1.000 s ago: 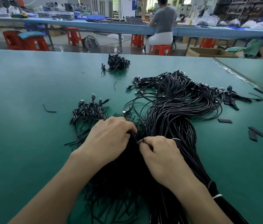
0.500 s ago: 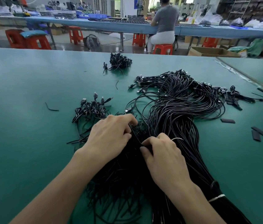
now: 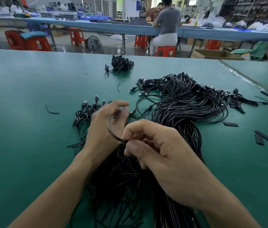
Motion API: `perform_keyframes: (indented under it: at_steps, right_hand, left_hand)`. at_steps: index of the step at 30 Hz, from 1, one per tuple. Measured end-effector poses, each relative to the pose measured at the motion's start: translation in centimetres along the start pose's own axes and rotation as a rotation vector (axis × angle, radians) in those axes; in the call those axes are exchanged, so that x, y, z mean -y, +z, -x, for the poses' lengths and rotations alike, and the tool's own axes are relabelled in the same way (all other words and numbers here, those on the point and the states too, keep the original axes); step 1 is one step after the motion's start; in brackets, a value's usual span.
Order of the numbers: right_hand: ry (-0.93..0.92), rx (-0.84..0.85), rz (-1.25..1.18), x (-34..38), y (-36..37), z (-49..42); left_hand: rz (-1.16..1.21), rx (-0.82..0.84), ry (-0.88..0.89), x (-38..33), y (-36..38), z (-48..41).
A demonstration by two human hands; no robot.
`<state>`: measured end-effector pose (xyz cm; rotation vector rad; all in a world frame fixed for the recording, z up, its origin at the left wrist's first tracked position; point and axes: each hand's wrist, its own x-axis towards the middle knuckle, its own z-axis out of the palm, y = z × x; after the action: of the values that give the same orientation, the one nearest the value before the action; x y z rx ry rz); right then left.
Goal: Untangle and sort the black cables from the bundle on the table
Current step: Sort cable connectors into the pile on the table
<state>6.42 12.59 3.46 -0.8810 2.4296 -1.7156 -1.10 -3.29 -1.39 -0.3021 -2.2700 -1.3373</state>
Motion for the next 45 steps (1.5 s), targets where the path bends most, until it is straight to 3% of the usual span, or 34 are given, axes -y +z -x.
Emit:
perform_keyframes:
  at_steps: [3,6,12,14,15,17,19,22,25,28,32,35,38,40,45]
  right_hand:
    - [-0.021,0.041,-0.095,1.0,-0.9,0.2]
    - [0.004,-0.071,-0.214,1.0,-2.4,0.3]
    - [0.200,-0.791,-0.471,-0.6,-5.6,0.5]
    - [0.256,-0.963,-0.398,-1.3,-6.7,0.6]
    - [0.290,-1.000,-0.249,-1.8,-7.2,0.7]
    - [0.364,-0.912,0.175,-3.2,-7.7,0.8]
    - [0.465,-0.668,0.473,-4.0,-7.3,0.9]
    - [0.634,-0.323,0.650,-4.1,-5.8,0.8]
    - [0.667,-0.156,0.757,-2.9,-5.2,0.9]
    - [0.614,-0.130,0.716,-1.8,-5.6,1.3]
    - [0.497,-0.347,0.665,-0.4,-6.4,1.6]
    - [0.363,-0.475,0.728,-0.1,-6.6,1.8]
    - [0.179,-0.317,0.779,0.0,-6.1,1.4]
    - [0.153,-0.220,0.801,-0.4,-5.9,1.1]
    - [0.094,-0.236,0.798,-1.3,-5.9,0.8]
  left_hand:
    - [0.106,-0.288,-0.074,0.2,-0.5,-1.0]
    - [0.270,-0.490,-0.148,0.4,-1.4,-2.0]
    - [0.207,-0.650,-0.286,1.0,-1.8,-2.7]
    - [0.116,-0.686,-0.308,1.1,-1.9,-2.6]
    - [0.025,-0.696,-0.269,0.9,-1.8,-2.4]
    - [-0.176,-0.659,-0.152,0.5,-1.6,-1.9]
    - [-0.353,-0.555,-0.056,-0.1,-1.3,-1.4]
    - [-0.534,-0.349,0.139,-0.3,-0.6,-0.6]
    - [-0.399,-0.144,0.254,-0.2,0.0,-0.3]
    - [-0.464,-0.078,0.304,-0.7,0.0,0.1]
    - [-0.681,0.017,0.334,-1.1,0.0,0.3]
    - [-0.693,0.133,0.339,-1.3,0.2,0.4]
    - [-0.566,0.276,0.405,-2.0,0.3,0.6]
    - [-0.430,0.337,0.427,-2.7,0.3,0.7]
    - [-0.076,0.368,0.323,-3.8,0.3,0.6]
